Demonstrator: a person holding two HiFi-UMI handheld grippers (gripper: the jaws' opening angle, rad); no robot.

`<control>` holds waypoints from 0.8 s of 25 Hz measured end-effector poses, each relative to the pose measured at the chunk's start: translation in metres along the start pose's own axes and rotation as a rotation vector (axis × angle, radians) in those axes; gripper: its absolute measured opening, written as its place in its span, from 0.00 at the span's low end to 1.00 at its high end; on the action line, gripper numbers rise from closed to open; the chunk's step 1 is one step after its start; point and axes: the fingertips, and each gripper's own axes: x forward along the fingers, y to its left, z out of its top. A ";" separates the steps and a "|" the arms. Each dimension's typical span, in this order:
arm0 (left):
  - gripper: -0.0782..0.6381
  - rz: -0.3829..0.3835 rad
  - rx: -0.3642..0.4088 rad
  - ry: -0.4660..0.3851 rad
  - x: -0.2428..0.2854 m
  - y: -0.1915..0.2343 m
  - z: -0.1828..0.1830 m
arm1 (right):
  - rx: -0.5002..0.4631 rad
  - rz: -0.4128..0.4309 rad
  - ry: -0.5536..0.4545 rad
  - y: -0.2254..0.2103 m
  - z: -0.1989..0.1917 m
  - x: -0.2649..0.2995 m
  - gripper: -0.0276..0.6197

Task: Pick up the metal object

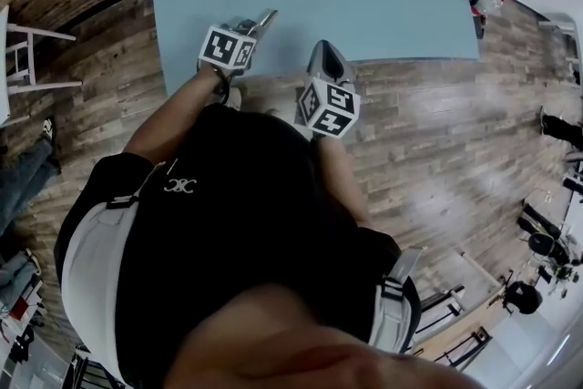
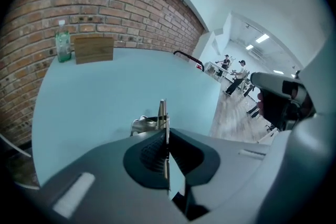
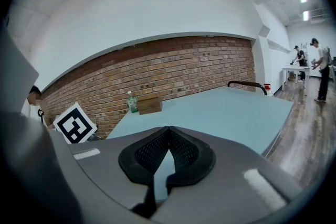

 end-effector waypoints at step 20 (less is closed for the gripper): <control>0.11 0.165 0.182 -0.448 -0.086 -0.037 0.100 | 0.010 0.040 -0.086 0.007 0.021 0.005 0.06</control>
